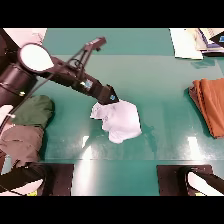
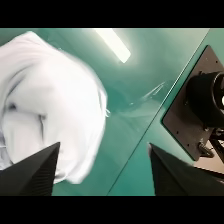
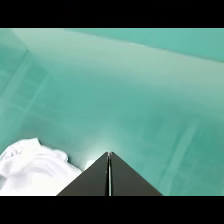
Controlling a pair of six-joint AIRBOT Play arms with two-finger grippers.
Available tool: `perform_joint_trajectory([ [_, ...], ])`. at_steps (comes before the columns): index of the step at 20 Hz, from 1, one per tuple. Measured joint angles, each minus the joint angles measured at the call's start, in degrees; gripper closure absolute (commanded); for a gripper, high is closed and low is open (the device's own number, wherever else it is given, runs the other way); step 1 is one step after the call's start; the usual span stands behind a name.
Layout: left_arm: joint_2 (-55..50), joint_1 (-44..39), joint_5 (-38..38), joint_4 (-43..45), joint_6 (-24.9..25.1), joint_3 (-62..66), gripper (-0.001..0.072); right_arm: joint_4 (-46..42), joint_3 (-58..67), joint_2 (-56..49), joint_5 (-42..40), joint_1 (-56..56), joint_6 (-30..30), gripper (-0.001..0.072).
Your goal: Fold the shirts.
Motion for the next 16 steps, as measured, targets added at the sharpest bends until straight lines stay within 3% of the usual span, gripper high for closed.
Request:
perform_joint_trajectory([
  [9, -3.5, 13.0, 2.6, 8.3, 1.6, -5.6, 0.0069, 0.0, 0.0, 0.0, 3.1, 0.0, 0.8, 0.0696],
  [16, -14.7, 17.0, 5.8, 8.4, 5.0, -11.8, 0.007, 0.0, -0.1, -0.1, 3.7, 0.0, 1.6, 0.0696],
])
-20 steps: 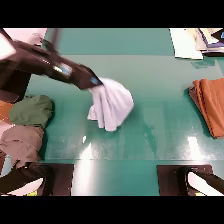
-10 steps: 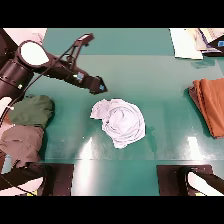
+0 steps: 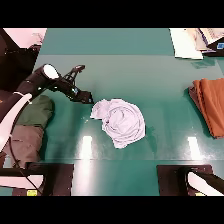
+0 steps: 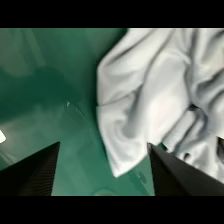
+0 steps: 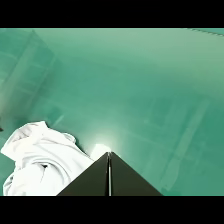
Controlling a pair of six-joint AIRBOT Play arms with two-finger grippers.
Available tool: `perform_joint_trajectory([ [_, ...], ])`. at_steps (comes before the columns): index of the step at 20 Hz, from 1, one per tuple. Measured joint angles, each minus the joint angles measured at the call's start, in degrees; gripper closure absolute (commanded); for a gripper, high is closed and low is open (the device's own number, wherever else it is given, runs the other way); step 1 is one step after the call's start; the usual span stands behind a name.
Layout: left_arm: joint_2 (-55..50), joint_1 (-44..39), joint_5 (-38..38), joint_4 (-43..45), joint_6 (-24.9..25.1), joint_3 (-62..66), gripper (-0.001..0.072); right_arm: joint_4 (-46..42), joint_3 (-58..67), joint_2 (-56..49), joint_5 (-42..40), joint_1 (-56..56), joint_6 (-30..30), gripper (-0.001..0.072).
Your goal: Fold the shirts.
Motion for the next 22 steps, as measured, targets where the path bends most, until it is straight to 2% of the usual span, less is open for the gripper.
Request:
perform_joint_trajectory([
  [7, -5.0, -1.6, 2.9, -7.1, 3.7, -0.7, 0.0071, 0.0, -4.3, 0.0, 0.2, 0.2, 0.9, 0.0696],
  [8, -5.4, -2.3, 3.3, -7.6, 4.0, -0.7, 0.0153, 0.0, -5.2, 0.0, 0.2, 0.2, 1.1, 0.0696],
  [10, -5.8, -3.5, 4.0, -8.0, 4.2, -0.7, 0.0583, 0.0, -6.7, 0.0, 0.2, 0.2, 1.2, 0.0696],
  [11, -5.9, -3.8, 4.1, -8.4, 4.3, -0.7, 0.0685, 0.0, -7.3, 0.0, 0.2, 0.2, 1.2, 0.0696],
  [16, -5.4, -2.6, 3.3, -8.5, 2.8, 1.6, 0.0687, 0.0, -11.7, 1.1, 0.3, 0.2, 1.3, 0.0696],
  [19, -2.1, -0.5, 1.9, -7.9, 2.1, 4.7, 0.0686, 0.0, -19.0, 3.5, 0.2, 0.2, 1.4, 0.0676],
  [20, -0.6, 0.2, 1.7, -7.5, 1.9, 5.9, 0.0686, 0.0, -22.7, 4.5, 0.1, 0.2, 1.5, 0.0487],
  [21, 0.9, 0.7, 1.6, -7.1, 1.9, 6.8, 0.0686, 0.0, -26.8, 5.4, -0.3, 0.4, 1.5, 0.0237],
  [22, 2.2, 0.9, 1.5, -6.9, 2.0, 7.5, 0.0686, 0.0, -31.0, 6.1, -1.0, 0.8, 1.5, 0.0184],
])
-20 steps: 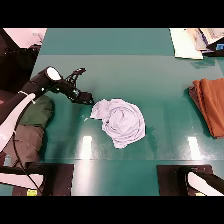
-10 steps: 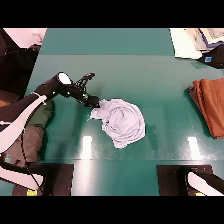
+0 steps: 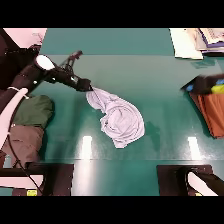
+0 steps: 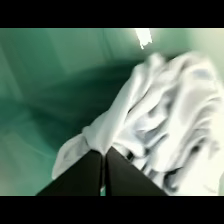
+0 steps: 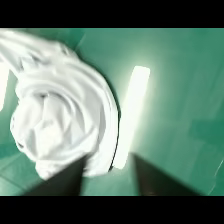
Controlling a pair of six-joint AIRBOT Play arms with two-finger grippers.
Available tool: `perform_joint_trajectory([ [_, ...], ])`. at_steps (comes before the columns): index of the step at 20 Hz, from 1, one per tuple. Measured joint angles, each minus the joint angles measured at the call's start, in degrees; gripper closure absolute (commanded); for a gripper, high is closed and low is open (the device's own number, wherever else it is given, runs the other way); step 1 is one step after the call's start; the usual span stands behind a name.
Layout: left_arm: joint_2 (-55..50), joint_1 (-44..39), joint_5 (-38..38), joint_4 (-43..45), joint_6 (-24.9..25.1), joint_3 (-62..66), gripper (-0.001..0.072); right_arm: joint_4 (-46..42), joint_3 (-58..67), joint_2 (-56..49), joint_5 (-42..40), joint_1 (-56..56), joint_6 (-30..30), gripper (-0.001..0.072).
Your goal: Fold the shirts.
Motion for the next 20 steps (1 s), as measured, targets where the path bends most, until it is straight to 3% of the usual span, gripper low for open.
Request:
perform_joint_trajectory([
  [3, 2.7, 0.5, -0.2, 0.7, 0.5, 1.2, 0.0686, 1.8, -14.1, 0.6, -5.0, 3.1, 0.4, 0.0188],
  [5, 3.4, 0.6, -0.7, 1.1, 0.7, 1.6, 0.0686, 4.0, -22.1, -0.9, -10.9, 7.1, 0.7, 0.0244],
  [10, 4.2, 0.7, -1.9, 1.6, 1.0, 1.9, 0.0686, 6.9, -31.1, -9.3, -24.8, 18.2, 0.8, 0.0245],
  [11, 4.2, 0.7, -2.2, 1.7, 1.1, 1.9, 0.0686, 7.5, -31.5, -11.3, -26.5, 19.7, 0.8, 0.0286],
  [12, 4.2, 0.7, -2.4, 1.7, 1.1, 1.9, 0.0686, 8.8, -31.4, -12.8, -27.5, 20.9, 0.8, 0.039],
  [14, 4.2, 0.7, -2.8, 1.7, 1.1, 1.9, 0.0686, 9.3, -30.6, -15.6, -28.9, 22.6, 0.8, 0.0684],
  [20, 7.1, 2.3, -3.6, 3.0, 0.8, 4.1, 0.0686, 3.7, -23.3, -14.7, -29.6, 22.1, 0.9, 0.0698],
])
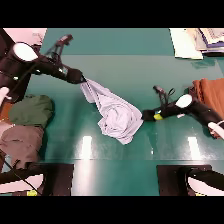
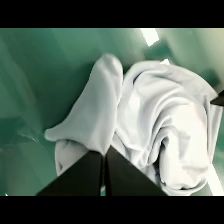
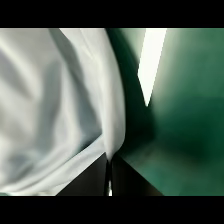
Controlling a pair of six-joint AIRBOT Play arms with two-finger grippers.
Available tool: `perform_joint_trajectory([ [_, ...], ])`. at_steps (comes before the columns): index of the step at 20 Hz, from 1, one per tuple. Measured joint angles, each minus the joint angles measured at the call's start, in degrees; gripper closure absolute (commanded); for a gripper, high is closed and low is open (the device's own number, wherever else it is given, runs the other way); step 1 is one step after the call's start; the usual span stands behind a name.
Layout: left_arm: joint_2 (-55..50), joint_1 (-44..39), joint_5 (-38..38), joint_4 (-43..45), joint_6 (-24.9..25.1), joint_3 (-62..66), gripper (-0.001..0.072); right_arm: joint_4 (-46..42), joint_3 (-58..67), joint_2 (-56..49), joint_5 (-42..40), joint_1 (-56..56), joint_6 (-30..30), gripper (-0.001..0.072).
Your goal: Fold the shirts.
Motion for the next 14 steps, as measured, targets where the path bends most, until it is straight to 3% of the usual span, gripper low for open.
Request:
perform_joint_trajectory([
  [8, 12.7, 3.6, 0.0, 1.0, -0.2, 14.4, 0.0686, -7.8, 23.7, 15.1, 6.6, -13.1, 2.3, 0.0698],
  [14, 20.2, 3.9, -1.2, 1.0, -0.1, 23.5, 0.0686, -8.5, 41.3, 18.8, 12.6, -17.3, 2.3, 0.0698],
])
